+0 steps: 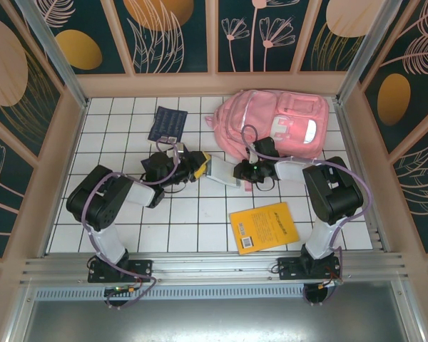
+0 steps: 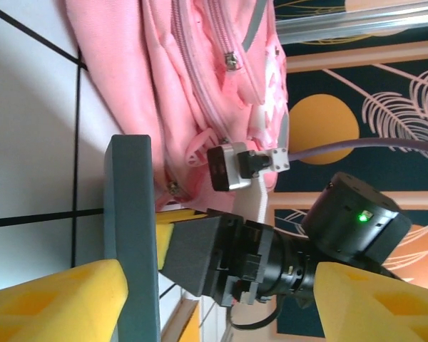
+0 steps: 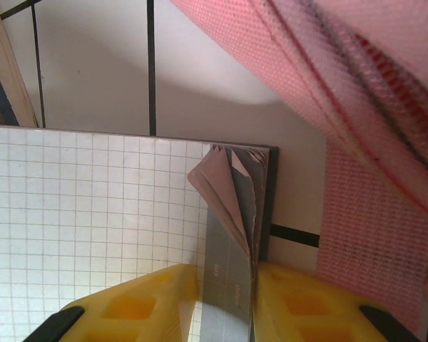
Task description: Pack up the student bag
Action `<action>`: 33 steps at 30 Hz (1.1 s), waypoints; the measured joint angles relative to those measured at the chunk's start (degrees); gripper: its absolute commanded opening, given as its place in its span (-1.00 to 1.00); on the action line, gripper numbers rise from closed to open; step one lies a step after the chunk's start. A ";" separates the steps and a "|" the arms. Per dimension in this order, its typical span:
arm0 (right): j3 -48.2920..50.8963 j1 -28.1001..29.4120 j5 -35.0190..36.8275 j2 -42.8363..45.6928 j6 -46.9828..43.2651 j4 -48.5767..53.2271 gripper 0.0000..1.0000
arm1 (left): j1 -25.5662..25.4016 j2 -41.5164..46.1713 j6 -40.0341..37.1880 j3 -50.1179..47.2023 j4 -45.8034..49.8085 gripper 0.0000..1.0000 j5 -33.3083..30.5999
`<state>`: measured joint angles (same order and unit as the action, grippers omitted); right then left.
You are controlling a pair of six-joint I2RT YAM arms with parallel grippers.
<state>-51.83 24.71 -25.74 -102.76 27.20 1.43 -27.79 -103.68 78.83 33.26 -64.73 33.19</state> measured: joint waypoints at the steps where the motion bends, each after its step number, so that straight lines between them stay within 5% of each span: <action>1: 0.00 0.00 0.00 0.02 0.04 0.00 -0.44 | -0.02 -0.42 0.52 -0.07 -1.25 0.37 0.22; 12: -0.02 0.00 0.07 0.09 0.44 -0.02 -0.45 | -0.39 -3.10 1.55 2.38 -3.87 0.30 0.94; 20: -0.28 2.36 -3.45 -0.61 0.70 -1.90 -0.44 | -5.20 -4.61 -6.64 7.74 17.53 0.28 5.35; 28: -0.28 1.97 -3.06 -0.70 0.61 -1.90 -0.45 | -4.76 -3.61 -13.31 10.43 27.63 0.23 5.92; 33: -0.28 1.97 -2.99 -0.70 0.52 -1.90 -0.45 | -4.76 -2.29 -17.57 10.80 34.01 0.58 3.02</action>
<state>-52.12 26.68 -28.73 -103.46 27.73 -0.47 -32.56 -105.97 61.25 44.05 -30.72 36.21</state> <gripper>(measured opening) 0.278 0.739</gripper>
